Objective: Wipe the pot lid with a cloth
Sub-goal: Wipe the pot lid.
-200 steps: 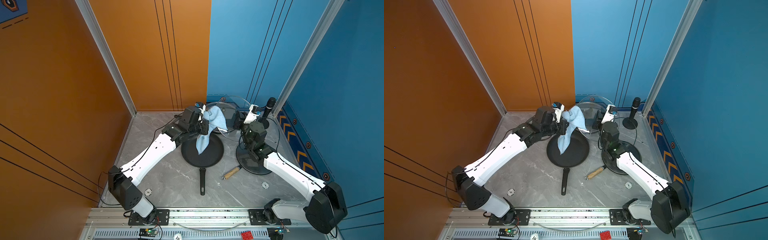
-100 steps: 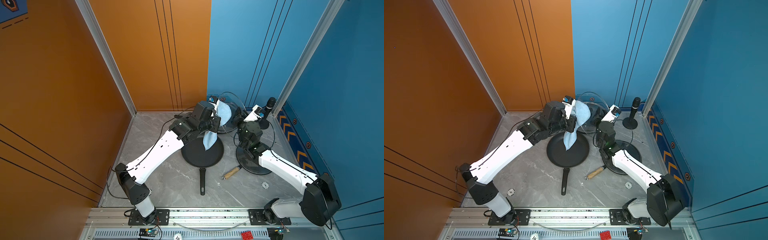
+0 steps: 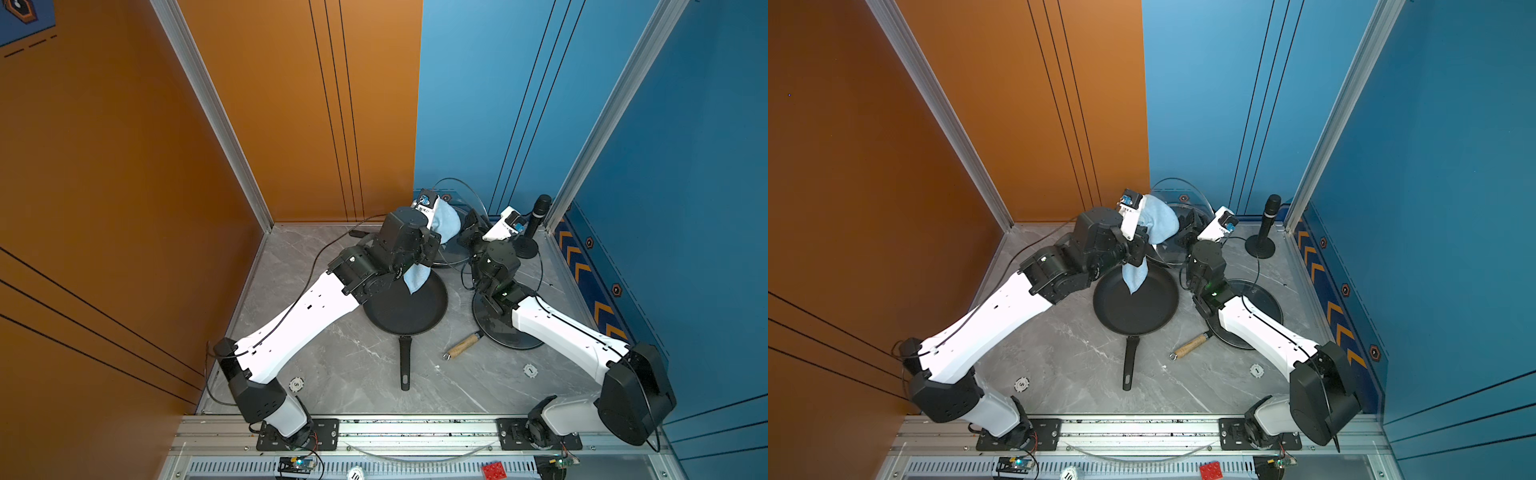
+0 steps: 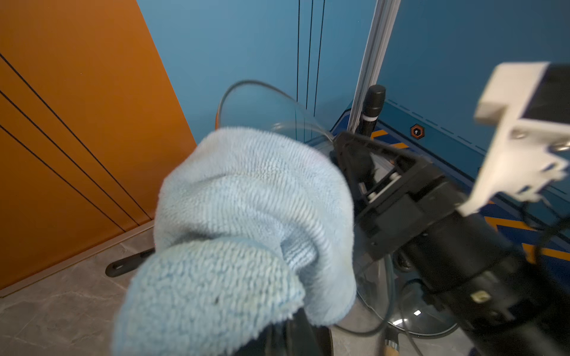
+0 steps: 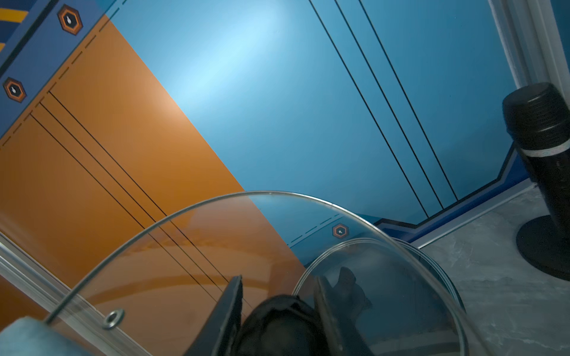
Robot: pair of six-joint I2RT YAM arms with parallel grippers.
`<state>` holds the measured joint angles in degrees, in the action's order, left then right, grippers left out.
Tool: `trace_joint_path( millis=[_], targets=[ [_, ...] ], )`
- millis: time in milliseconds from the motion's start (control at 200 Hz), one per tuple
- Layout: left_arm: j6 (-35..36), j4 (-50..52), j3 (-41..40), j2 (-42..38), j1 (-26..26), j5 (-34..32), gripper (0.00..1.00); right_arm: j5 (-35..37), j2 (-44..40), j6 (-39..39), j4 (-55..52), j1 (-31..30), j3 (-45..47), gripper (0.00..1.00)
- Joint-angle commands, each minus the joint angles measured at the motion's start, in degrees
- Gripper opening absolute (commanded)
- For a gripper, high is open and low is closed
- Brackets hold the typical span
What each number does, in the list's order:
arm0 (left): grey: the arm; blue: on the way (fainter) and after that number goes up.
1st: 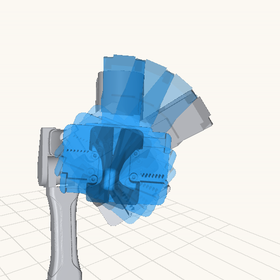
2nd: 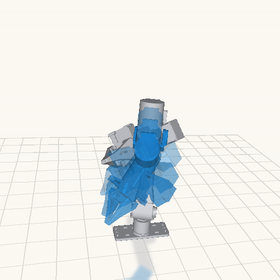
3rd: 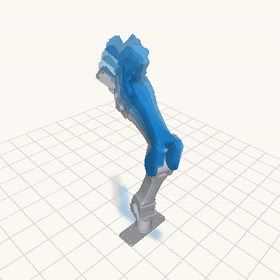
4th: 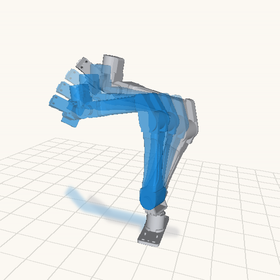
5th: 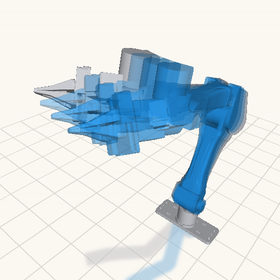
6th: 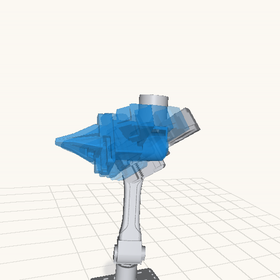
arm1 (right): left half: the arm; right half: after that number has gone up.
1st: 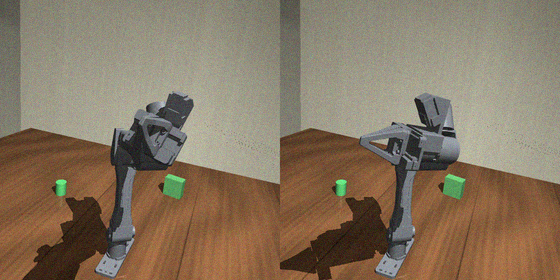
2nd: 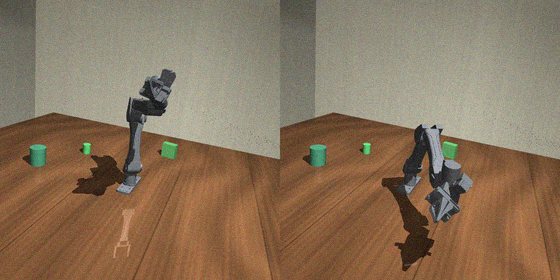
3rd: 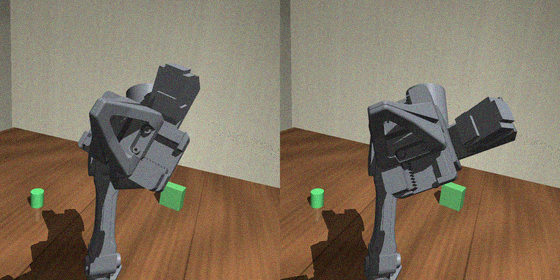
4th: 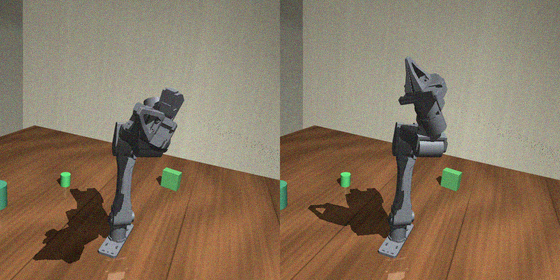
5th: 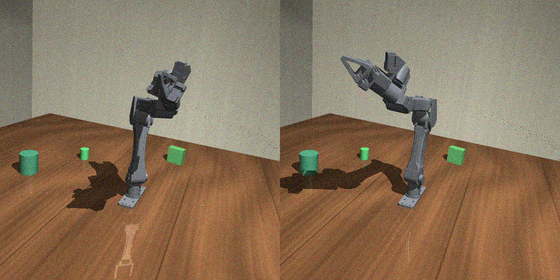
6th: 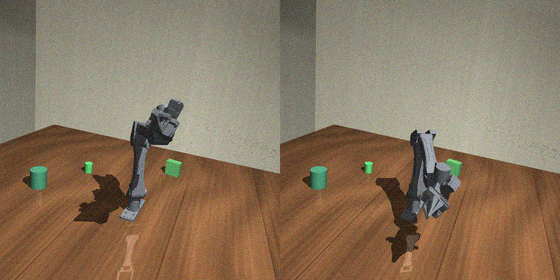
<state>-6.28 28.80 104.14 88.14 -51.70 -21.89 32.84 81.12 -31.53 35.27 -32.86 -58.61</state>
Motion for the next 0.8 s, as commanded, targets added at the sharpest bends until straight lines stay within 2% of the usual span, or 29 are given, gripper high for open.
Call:
trace_joint_path(
  millis=[0,65,215,485,656,791],
  targets=[
    [2.8,-9.6,-1.7,-5.6,-1.1,-4.0,0.00,-2.3,0.8,0.2,0.2,-0.5,-1.2,0.00],
    [2.8,-11.0,-2.6,-6.8,-1.2,-4.0,0.00,-2.7,1.2,-0.2,0.2,-0.5,-1.5,0.00],
    [2.0,-11.3,-1.8,-5.0,-0.7,1.9,0.00,-3.9,2.1,-1.6,0.4,-0.7,-2.6,0.00],
    [-8.3,-13.0,-2.5,1.8,2.4,9.6,0.00,-5.0,1.4,-3.6,1.7,-1.8,-4.3,0.00],
    [-12.8,-9.4,-4.2,3.6,3.4,7.4,0.00,-4.5,-0.6,-6.5,3.0,-1.3,-3.8,0.00],
    [-15.7,-7.8,-8.2,3.3,3.7,5.3,0.00,-5.5,-1.8,-12.1,4.8,0.0,-4.1,0.00]
  ],
)
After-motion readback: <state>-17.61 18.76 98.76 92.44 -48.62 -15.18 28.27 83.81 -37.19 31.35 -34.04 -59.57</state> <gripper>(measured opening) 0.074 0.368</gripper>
